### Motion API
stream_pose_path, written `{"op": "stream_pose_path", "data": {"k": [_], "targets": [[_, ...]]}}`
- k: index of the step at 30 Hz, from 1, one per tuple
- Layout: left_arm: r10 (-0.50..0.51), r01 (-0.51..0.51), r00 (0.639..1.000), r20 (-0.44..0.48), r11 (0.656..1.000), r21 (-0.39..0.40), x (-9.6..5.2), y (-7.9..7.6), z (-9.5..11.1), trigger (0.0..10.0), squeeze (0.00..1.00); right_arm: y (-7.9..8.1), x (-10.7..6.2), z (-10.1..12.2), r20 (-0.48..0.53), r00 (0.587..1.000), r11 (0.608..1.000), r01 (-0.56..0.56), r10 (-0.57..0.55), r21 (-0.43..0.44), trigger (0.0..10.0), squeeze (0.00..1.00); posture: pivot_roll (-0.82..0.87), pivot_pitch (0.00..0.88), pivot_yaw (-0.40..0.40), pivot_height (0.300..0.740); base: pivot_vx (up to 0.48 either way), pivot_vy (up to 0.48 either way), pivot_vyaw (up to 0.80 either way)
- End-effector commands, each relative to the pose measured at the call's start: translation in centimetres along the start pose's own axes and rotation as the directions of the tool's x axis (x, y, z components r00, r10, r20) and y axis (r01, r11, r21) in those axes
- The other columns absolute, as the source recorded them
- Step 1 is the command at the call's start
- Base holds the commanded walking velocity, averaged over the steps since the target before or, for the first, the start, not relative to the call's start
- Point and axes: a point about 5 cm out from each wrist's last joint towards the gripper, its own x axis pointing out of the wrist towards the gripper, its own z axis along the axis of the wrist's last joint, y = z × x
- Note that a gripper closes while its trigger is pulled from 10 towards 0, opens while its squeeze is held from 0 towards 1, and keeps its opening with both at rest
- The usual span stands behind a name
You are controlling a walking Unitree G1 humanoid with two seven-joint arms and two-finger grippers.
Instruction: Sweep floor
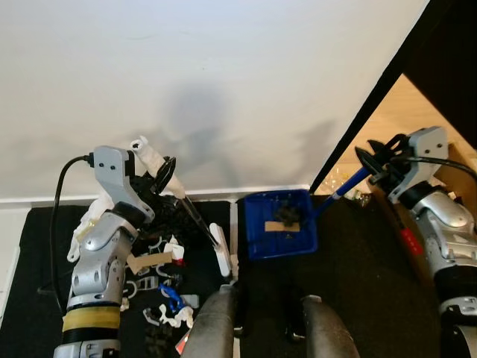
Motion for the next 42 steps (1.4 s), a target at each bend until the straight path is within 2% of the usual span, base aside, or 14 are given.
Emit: {"op": "stream_pose_path", "data": {"k": [1, 8, 12, 17, 29, 30, 33, 42], "targets": [[0.005, -0.005, 1.0, -0.004, 1.0, 0.0, -0.5, 0.1, -0.2, 10.0, 0.0, 0.0, -0.9, -0.4, -0.025, 0.999, 0.999, -0.029, 0.03, 0.023, 10.0, 0.0, 0.12, 0.337, 0.048, 0.74, 0.0, 0.0, 0.0], [0.007, -0.007, 1.0, -0.005, 1.0, -0.001, -0.5, 0.0, -0.3, 10.0, 0.0, 1.0, -1.8, -0.8, -0.076, 0.991, 0.993, -0.111, 0.114, 0.043, 10.0, 0.0, 0.12, 0.336, 0.045, 0.74, 0.0, 0.0, 0.0], [0.008, -0.008, 1.0, -0.005, 1.0, 0.0, -0.5, 0.1, -0.3, 10.0, 0.0, 1.2, -2.1, -1.2, -0.088, 0.989, 0.992, -0.111, 0.116, 0.059, 10.0, 0.0, 0.12, 0.338, 0.045, 0.74, 0.0, 0.0, 0.0], [0.01, -0.01, 1.0, -0.005, 1.0, 0.006, -0.4, 0.2, -0.3, 10.0, 0.0, 1.8, -2.3, -2.3, -0.119, 0.99, 0.997, -0.073, 0.078, 0.039, 10.0, 0.0, 0.13, 0.34, 0.045, 0.74, 0.0, 0.0, 0.0], [0.015, -0.015, 1.0, -0.003, 1.0, 0.012, -0.4, 0.4, 0.0, 10.0, 0.0, 2.5, -1.9, -2.9, -0.117, 0.992, 0.998, -0.038, 0.044, 0.05, 10.0, 0.0, 0.15, 0.345, 0.051, 0.74, 0.0, 0.0, 0.0], [0.018, -0.018, 1.0, -0.003, 1.0, 0.016, -0.4, 0.3, -0.1, 10.0, 0.0, 2.8, -2.0, -3.4, -0.133, 0.991, 0.999, -0.028, 0.03, 0.018, 10.0, 0.0, 0.16, 0.348, 0.054, 0.74, 0.0, 0.0, 0.0], [0.013, -0.013, 1.0, -0.009, 1.0, 0.021, -0.4, 0.3, -0.1, 10.0, 0.0, 3.4, -2.0, -4.0, -0.146, 0.989, 1.0, -0.014, 0.014, -0.002, 10.0, 0.0, 0.16, 0.351, 0.058, 0.74, 0.0, 0.0, 0.0], [0.019, -0.019, 1.0, -0.012, 0.999, 0.035, -0.6, 0.8, 0.2, 10.0, 0.0, 4.4, -0.8, -3.9, -0.122, 0.993, 1.0, -0.006, 0.003, -0.028, 10.0, 0.0, 0.17, 0.353, 0.054, 0.74, 0.0, 0.0, 0.0]]}}
